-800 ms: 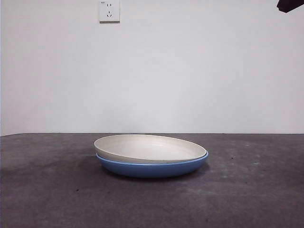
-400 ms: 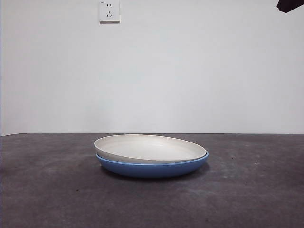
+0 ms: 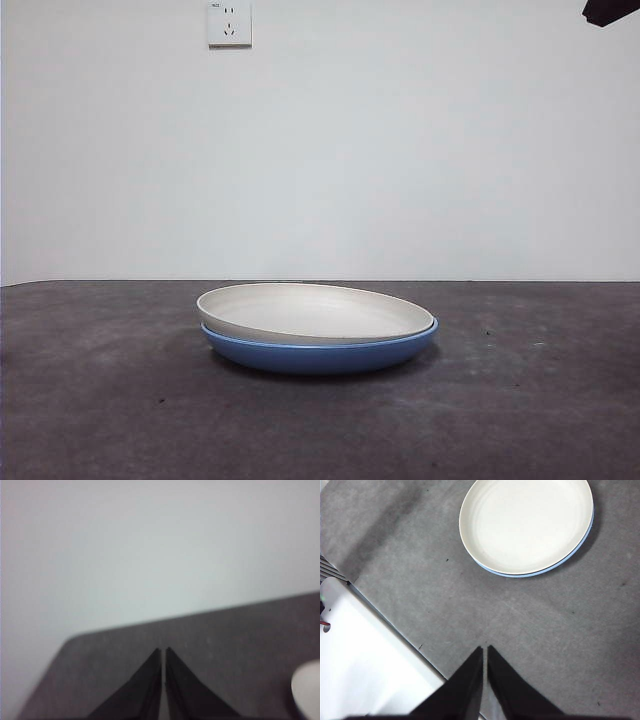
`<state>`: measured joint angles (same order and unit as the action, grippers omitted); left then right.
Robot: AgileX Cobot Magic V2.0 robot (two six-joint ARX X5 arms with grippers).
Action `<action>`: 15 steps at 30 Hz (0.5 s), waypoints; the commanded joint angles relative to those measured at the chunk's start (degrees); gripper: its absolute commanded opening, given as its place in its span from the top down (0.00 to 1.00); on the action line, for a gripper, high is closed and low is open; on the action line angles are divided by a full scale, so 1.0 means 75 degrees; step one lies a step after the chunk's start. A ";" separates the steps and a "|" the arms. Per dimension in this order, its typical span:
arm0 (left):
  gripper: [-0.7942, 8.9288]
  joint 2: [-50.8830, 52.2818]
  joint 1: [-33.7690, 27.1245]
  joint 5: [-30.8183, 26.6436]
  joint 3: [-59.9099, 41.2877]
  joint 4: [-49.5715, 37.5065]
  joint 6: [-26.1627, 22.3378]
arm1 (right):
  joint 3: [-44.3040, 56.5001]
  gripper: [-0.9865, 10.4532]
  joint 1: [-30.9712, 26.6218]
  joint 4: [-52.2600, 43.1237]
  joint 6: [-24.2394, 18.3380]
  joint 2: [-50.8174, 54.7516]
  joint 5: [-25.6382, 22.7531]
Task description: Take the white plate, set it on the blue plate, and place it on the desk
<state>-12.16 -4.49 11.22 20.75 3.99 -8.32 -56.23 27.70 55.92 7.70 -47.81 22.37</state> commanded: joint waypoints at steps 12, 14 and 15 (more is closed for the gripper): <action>0.90 0.1510 -0.0052 -0.0050 -0.2261 -0.0073 0.0000 | -0.0134 0.91 0.0044 -0.0076 -0.0090 -0.0050 0.0015; 0.90 0.1600 -0.0052 -0.0052 -0.2451 -0.0064 0.0000 | -0.0134 0.91 0.0044 -0.0076 -0.0093 -0.0050 0.0015; 0.90 0.1600 -0.0052 -0.0055 -0.2518 -0.0076 0.0000 | -0.0134 0.91 0.0044 -0.0076 -0.0090 -0.0050 0.0015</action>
<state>-0.34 -4.75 10.83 2.11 4.10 -8.27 -56.23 27.70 55.92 7.70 -47.81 22.35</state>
